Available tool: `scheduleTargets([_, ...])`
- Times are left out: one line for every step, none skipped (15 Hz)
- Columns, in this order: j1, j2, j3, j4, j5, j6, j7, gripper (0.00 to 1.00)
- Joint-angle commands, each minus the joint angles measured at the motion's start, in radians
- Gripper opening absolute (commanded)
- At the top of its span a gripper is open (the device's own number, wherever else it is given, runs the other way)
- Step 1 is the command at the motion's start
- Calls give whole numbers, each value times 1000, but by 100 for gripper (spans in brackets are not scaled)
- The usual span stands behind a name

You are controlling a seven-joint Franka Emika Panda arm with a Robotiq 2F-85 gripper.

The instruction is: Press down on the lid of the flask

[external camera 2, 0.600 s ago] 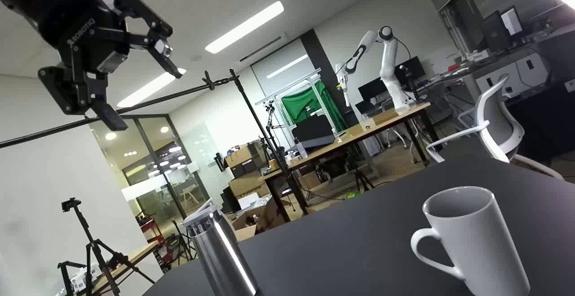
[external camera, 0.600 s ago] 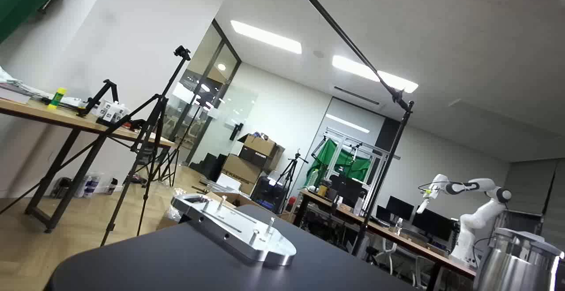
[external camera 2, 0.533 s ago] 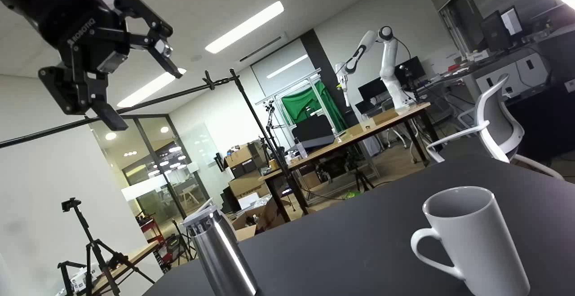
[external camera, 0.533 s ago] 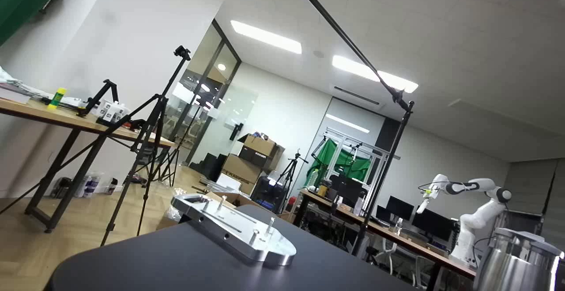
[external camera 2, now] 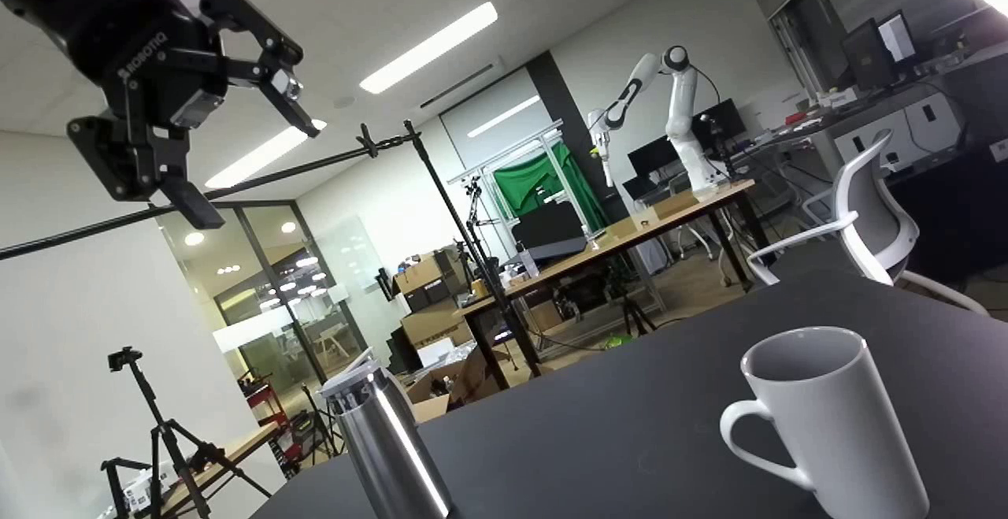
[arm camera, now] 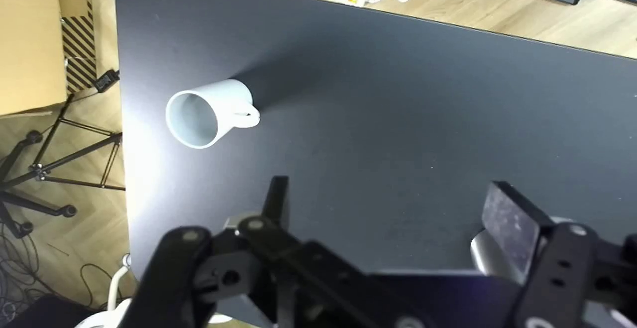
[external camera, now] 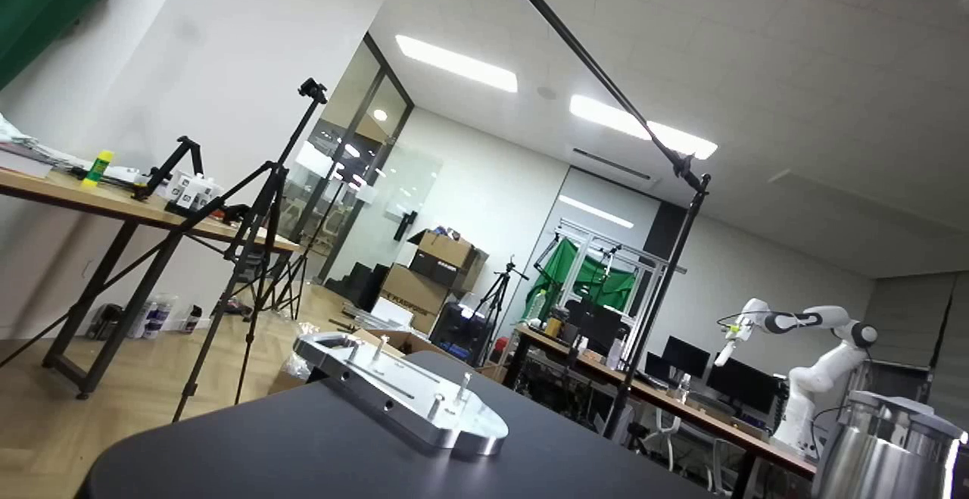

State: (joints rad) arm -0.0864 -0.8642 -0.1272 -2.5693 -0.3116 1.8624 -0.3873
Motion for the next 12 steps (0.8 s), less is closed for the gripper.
scheduleTargets([21, -1, -14, 4, -12, -8, 12, 100])
scheduleTargets([21, -1, -14, 4, -12, -8, 12, 100])
scheduleTargets([21, -1, -14, 4, -12, -7, 12, 100])
scheduleTargets([21, -1, -14, 4, -12, -7, 12, 100])
scheduleTargets([21, -1, -14, 4, -12, -7, 12, 100])
scheduleTargets([21, -1, -14, 4, -12, -7, 12, 100])
scheduleTargets([21, -1, -14, 4, -12, -7, 12, 100])
scheduleTargets([21, -1, -14, 4, -12, -7, 12, 100])
scheduleTargets([21, -1, -14, 4, -12, -7, 12, 100])
scheduleTargets([26, 14, -15, 13, -13, 17, 14, 100])
scheduleTargets([27, 34, -8, 24, -19, 37, 24, 100])
scheduleTargets([31, 65, -5, 43, -14, 70, 38, 75])
